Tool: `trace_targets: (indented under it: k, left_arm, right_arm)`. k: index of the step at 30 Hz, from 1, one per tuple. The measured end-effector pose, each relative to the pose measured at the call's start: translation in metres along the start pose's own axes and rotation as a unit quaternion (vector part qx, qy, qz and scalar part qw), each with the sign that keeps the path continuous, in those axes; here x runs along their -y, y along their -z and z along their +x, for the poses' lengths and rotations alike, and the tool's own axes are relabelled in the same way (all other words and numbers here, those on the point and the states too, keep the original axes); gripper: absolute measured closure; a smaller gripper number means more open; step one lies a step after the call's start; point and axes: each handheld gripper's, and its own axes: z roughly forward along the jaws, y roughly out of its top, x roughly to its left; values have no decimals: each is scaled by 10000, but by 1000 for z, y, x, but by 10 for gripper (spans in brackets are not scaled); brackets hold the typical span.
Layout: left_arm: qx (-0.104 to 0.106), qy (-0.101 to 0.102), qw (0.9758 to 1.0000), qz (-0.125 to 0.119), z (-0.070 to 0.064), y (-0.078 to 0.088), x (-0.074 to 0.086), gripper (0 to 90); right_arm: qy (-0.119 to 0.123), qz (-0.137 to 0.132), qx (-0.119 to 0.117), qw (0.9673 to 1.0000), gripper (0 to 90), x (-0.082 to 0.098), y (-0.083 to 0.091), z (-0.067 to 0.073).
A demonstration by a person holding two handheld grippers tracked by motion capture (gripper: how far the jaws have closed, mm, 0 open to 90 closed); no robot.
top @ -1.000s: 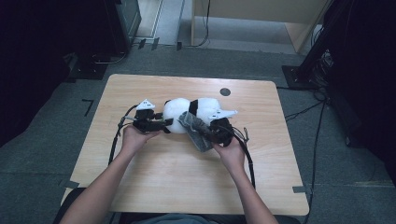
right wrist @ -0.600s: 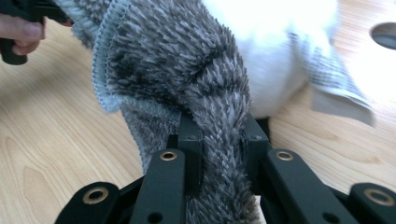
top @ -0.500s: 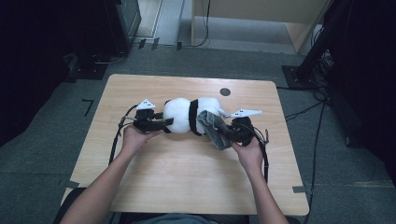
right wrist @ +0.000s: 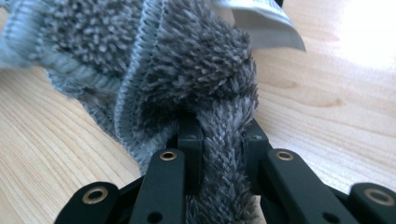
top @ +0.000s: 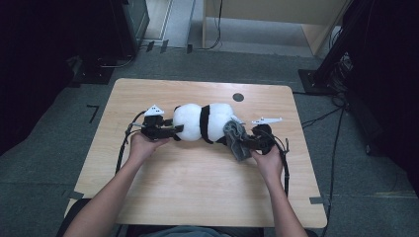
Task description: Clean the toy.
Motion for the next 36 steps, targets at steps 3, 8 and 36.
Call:
trace_targets:
  k: [3, 8, 36]
  left_arm:
    - [18, 16, 10000, -5, 1, 0, 0, 460]
    - [20, 60, 10000, 11, 1, 0, 0, 455]
    - [40, 120, 9999, 87, 1, 1, -2, 442]
  right_arm:
    - [-95, -21, -103, 9999, 768, 2, 1, -3]
    - [-9, -137, -93, 9999, 772, 1, 14, 2]
    - [864, -304, -1331, 9869, 775, -58, -47, 114]
